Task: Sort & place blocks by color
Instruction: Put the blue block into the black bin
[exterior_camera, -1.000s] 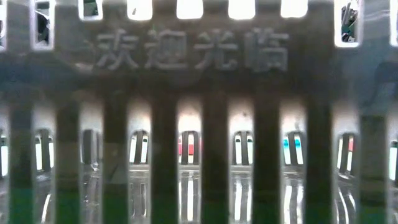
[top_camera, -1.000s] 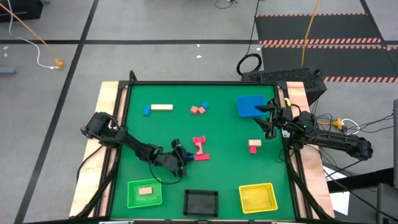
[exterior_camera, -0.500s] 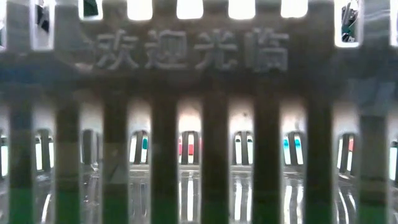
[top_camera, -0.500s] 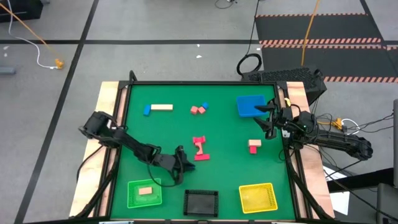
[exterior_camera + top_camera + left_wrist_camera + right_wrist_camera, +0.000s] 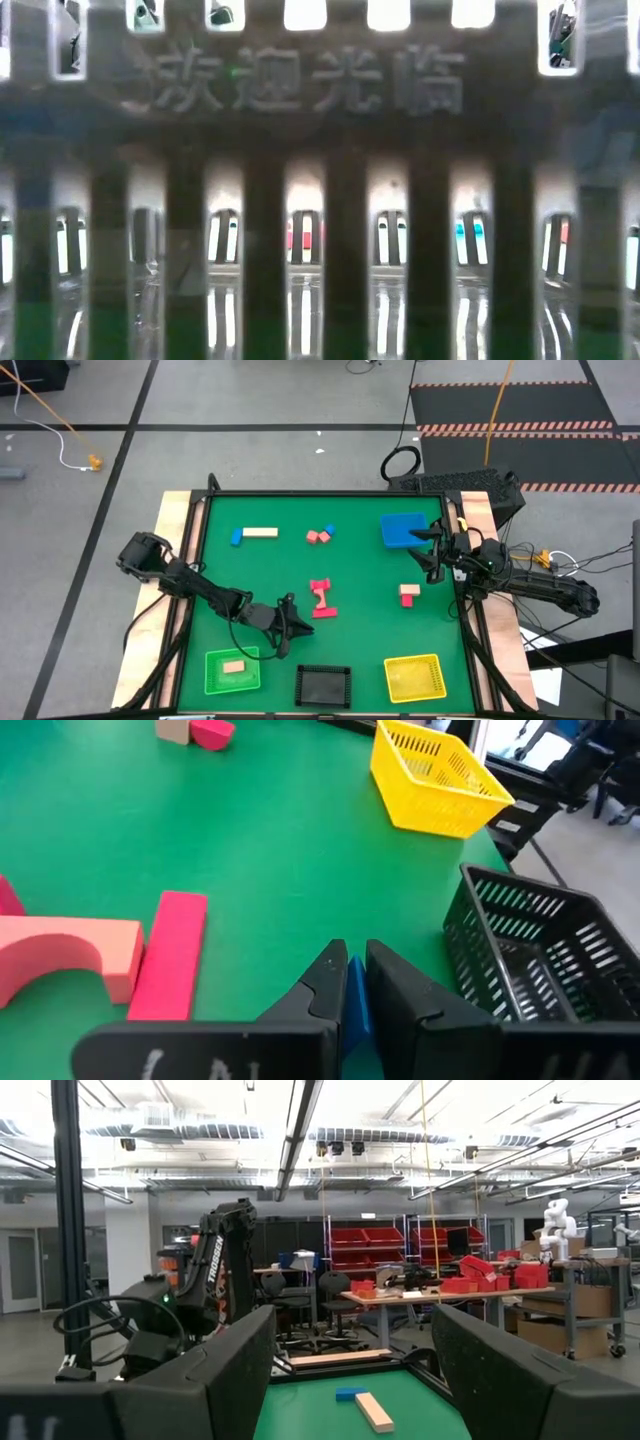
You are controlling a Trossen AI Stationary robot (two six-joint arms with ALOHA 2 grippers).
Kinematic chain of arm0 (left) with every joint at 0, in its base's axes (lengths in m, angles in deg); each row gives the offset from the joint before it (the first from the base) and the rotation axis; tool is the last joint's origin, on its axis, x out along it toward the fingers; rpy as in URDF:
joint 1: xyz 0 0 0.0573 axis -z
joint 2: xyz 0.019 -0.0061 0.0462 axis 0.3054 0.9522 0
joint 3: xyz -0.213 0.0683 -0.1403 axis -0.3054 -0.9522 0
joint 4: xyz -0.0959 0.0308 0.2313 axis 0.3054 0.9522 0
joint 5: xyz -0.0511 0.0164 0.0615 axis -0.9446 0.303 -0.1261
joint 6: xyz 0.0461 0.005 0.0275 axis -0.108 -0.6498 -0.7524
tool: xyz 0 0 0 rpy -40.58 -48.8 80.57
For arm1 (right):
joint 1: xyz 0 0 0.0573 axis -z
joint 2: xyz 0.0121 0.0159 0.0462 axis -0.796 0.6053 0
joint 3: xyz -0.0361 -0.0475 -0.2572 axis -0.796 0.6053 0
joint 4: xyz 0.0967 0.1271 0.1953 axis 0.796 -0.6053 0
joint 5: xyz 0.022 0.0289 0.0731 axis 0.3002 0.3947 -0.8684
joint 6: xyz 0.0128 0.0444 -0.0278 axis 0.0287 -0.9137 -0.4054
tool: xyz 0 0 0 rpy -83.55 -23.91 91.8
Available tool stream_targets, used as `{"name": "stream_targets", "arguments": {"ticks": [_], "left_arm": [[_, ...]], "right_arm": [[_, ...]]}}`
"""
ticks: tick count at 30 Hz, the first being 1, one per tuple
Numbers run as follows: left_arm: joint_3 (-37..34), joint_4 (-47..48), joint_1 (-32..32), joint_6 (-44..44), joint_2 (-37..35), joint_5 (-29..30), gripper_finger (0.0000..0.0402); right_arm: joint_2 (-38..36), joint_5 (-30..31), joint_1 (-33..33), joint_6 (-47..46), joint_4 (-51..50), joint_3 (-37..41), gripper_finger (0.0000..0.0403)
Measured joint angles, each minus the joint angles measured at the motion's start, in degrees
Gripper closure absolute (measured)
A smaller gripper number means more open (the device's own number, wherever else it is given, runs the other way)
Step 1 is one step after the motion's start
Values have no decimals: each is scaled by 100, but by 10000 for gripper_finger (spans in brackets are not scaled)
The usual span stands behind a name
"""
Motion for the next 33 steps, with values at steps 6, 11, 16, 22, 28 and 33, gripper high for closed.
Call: {"name": "stream_targets", "arguments": {"ticks": [6, 11, 16, 22, 28, 33], "left_arm": [[4, -617, -7, -18, 0, -321, 373], [7, -975, 47, 58, 0, -920, 373], [7, -1084, 208, 246, 0, -1133, 373], [11, -1761, 485, 177, 0, -1141, 373], [14, -1840, 678, 10, -7, -1044, 373], [187, -1818, 876, -77, 8, -819, 372]], "right_arm": [[-1, 0, -1, -1, 3, 0, 145], [1, 2, 0, -1, 3, -1, 145], [-1, 0, -2, 1, 1, -1, 145], [-1, 1, -1, -1, 2, 1, 145], [1, 0, 0, 1, 1, 1, 145], [-1, 2, -2, -1, 2, 0, 145]]}}
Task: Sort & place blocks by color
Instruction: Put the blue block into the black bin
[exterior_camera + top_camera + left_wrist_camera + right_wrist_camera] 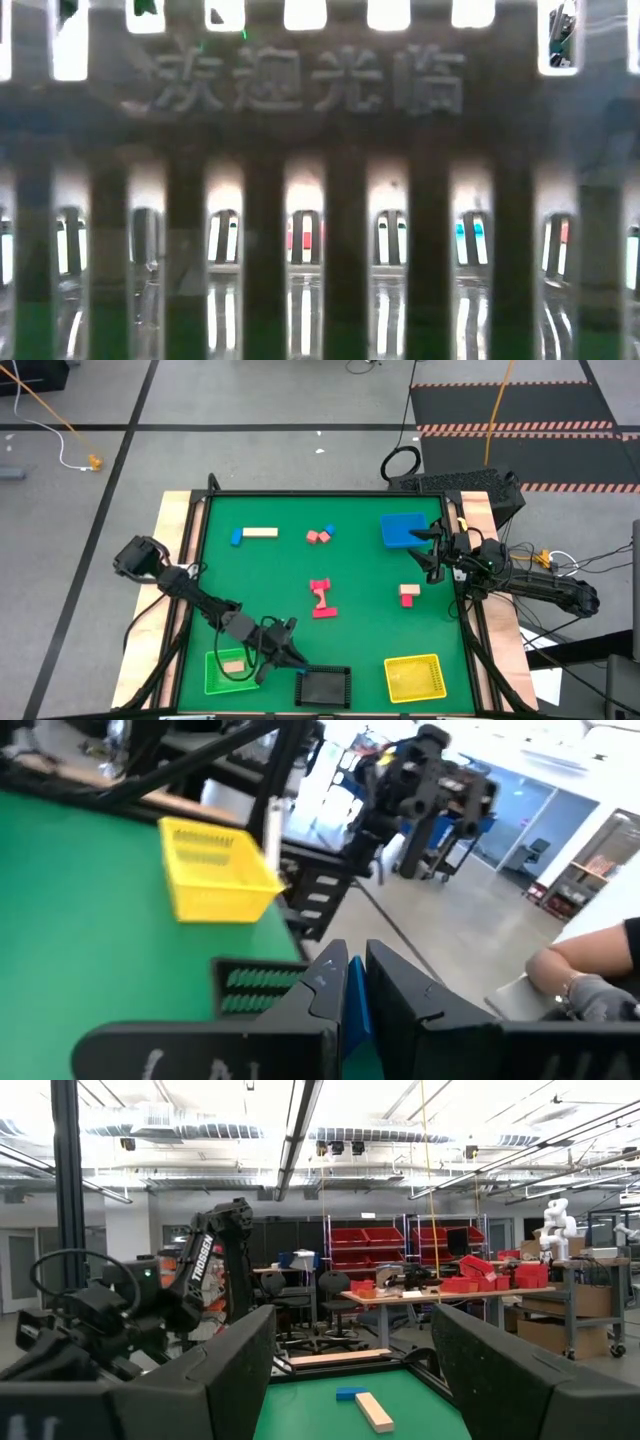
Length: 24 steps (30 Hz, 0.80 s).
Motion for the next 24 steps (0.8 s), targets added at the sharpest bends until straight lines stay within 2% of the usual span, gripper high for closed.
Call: {"name": "stream_targets", "arguments": {"ticks": [9, 16, 24], "left_arm": [[676, 355, 328, -298, 574, 158, 372], [709, 373, 369, -197, 766, 245, 371], [707, 413, 376, 9, 1134, 690, 371]], "right_arm": [[0, -1, 2, 1, -2, -1, 145], [-1, -2, 0, 2, -19, 1, 145], [-1, 0, 0, -1, -8, 2, 145]]}}
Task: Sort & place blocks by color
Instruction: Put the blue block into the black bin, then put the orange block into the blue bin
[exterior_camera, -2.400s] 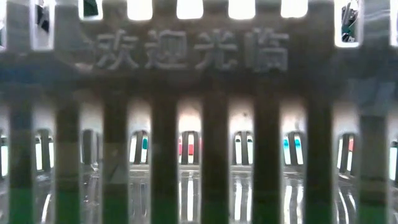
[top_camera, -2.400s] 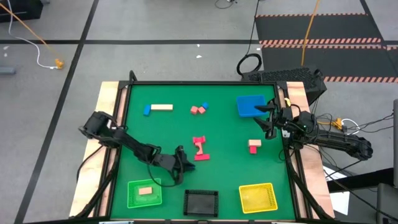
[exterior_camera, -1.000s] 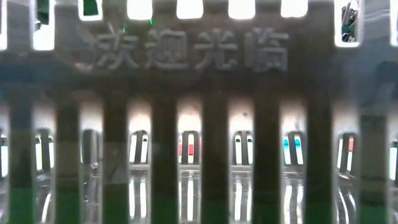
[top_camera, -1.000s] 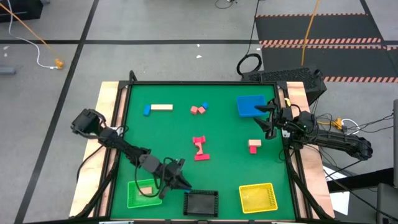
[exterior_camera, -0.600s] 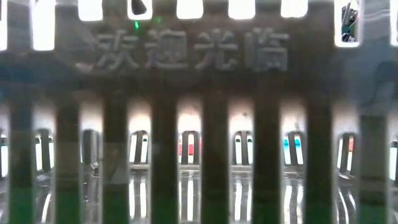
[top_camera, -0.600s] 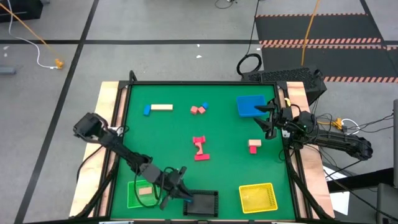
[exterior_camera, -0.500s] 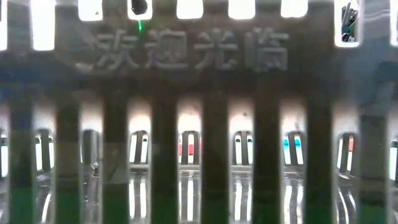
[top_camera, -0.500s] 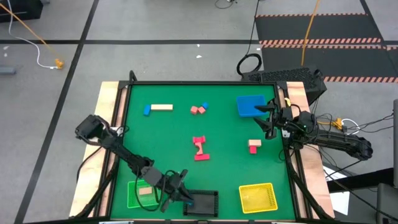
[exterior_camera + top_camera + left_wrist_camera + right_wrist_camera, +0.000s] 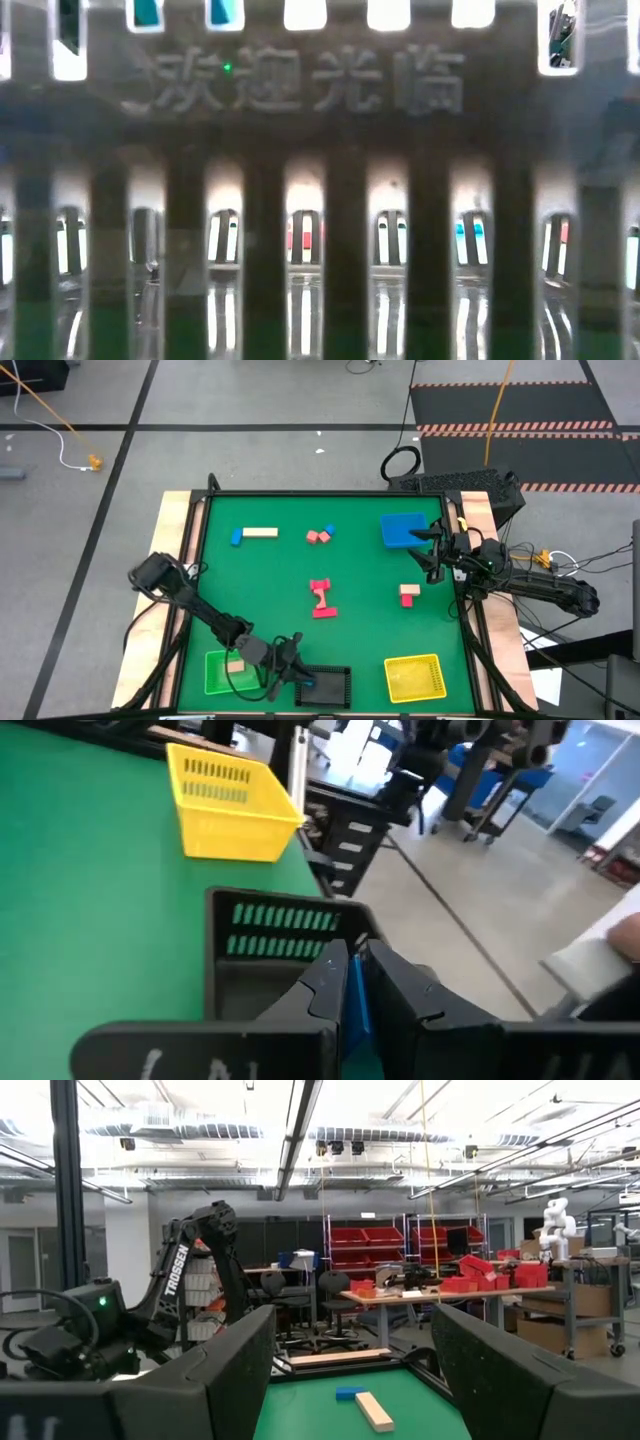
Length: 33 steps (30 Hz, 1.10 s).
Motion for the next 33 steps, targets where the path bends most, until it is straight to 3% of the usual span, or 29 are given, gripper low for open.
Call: {"name": "stream_targets", "arguments": {"ticks": [13, 17, 23, 33], "left_arm": [[-2, -71, 48, 289, 187, 117, 366], [-2, -69, 29, 531, 187, 126, 327], [-2, -194, 26, 210, 187, 139, 268], [142, -591, -582, -243, 44, 132, 257]], "right_arm": [[0, 0, 1, 0, 5, -1, 145], [0, -1, 1, 1, 6, -2, 145], [0, -2, 2, 2, 4, 0, 145], [0, 0, 2, 0, 3, 0, 145]]}}
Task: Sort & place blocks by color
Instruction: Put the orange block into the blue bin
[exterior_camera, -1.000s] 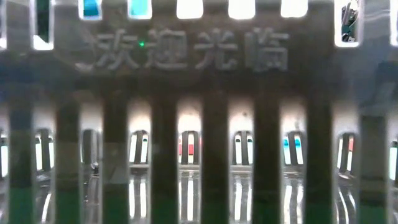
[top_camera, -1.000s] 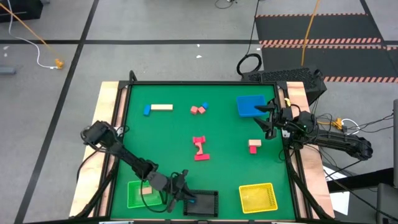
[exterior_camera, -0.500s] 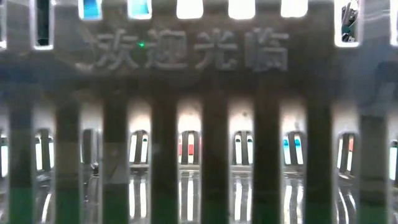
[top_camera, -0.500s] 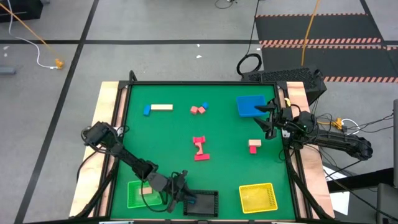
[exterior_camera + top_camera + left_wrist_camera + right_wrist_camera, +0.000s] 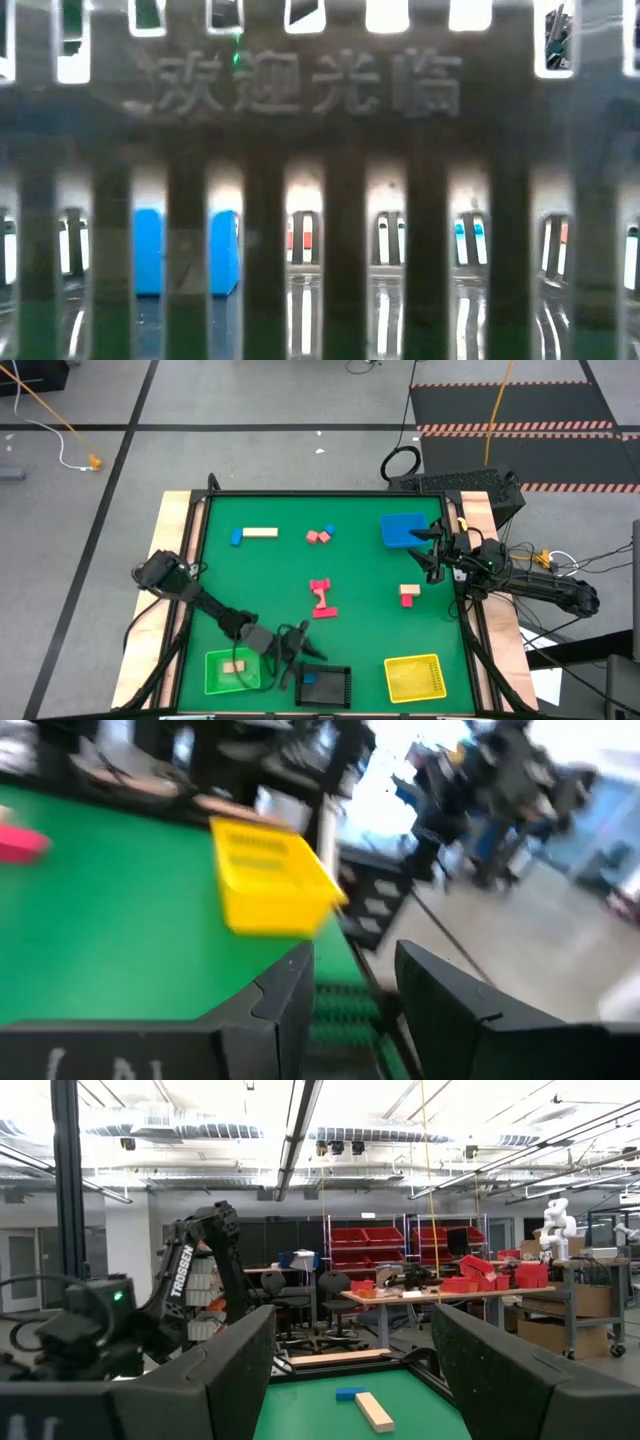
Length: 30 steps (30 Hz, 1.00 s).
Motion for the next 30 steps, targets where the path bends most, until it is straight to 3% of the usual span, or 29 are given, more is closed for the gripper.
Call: {"name": "stream_targets", "arguments": {"ticks": [8, 20, 26, 30], "left_arm": [[362, 619, -848, -603, -30, -69, 256], [604, 1041, -1722, -206, -30, 50, 256], [1152, 2688, -2124, 350, -30, 685, 256], [1378, 3767, -2299, 1303, -30, 688, 257]], "right_arm": [[2, 0, -2, 2, 1, -2, 145], [2, -1, -2, 1, 3, -2, 145], [2, -1, -1, 1, 4, -2, 145], [1, 0, 0, 0, 4, -1, 145]]}}
